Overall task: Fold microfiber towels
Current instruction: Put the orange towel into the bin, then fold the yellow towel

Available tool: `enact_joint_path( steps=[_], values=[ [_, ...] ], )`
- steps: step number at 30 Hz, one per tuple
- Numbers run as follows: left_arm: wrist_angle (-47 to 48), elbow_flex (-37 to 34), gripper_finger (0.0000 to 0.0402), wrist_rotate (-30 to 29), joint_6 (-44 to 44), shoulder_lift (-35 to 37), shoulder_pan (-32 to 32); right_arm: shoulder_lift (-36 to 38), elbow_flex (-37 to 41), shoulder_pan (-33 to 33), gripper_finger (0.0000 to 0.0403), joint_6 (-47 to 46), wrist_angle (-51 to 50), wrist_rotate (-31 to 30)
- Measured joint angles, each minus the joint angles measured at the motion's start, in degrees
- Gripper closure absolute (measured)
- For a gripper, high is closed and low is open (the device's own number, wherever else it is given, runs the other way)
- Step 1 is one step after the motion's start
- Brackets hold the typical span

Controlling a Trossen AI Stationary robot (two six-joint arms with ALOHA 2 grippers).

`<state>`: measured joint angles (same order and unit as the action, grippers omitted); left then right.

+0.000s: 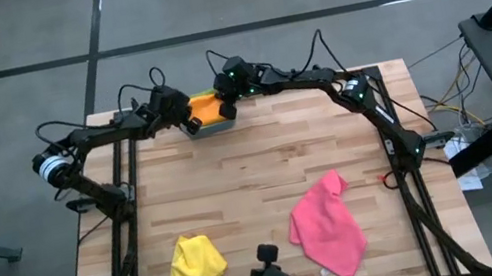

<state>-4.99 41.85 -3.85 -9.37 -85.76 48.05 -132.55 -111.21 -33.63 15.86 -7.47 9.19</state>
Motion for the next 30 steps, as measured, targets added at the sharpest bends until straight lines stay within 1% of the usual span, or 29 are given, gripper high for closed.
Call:
enact_joint_path(
  steps=[7,10,14,18,21,24,30],
  values=[
    [0.1,0.1,0.0400,-0.1,0.0,0.1,0.0,0.2,-1.0,0.1,0.0394,0.2,-0.9,-0.6],
    [0.2,0.3,0.0400,-0.1,0.0,1.2,-0.1,0.9,-1.0,0.3,0.0394,0.2,-1.0,-0.6],
    [0.1,0.2,0.0400,0.0,0.0,4.6,-0.2,2.8,-1.0,0.6,0.0394,0.4,-1.5,-0.4],
    [2.0,0.1,0.0400,0.3,0.0,9.7,-1.7,4.9,-1.0,1.1,0.0394,0.2,-3.6,-0.4],
    [3.0,0.1,0.0400,0.4,0.1,13.9,-5.1,7.4,0.4,2.2,0.0394,-0.2,-4.7,-0.4],
    [4.2,0.0,0.0400,0.8,1.4,17.5,-10.0,10.9,3.8,3.8,0.0394,-0.2,-4.7,-0.3],
    [4.8,-0.6,0.0400,0.8,4.6,22.0,-22.0,20.5,16.3,8.3,0.0394,-1.2,-1.9,-0.3]
  ],
)
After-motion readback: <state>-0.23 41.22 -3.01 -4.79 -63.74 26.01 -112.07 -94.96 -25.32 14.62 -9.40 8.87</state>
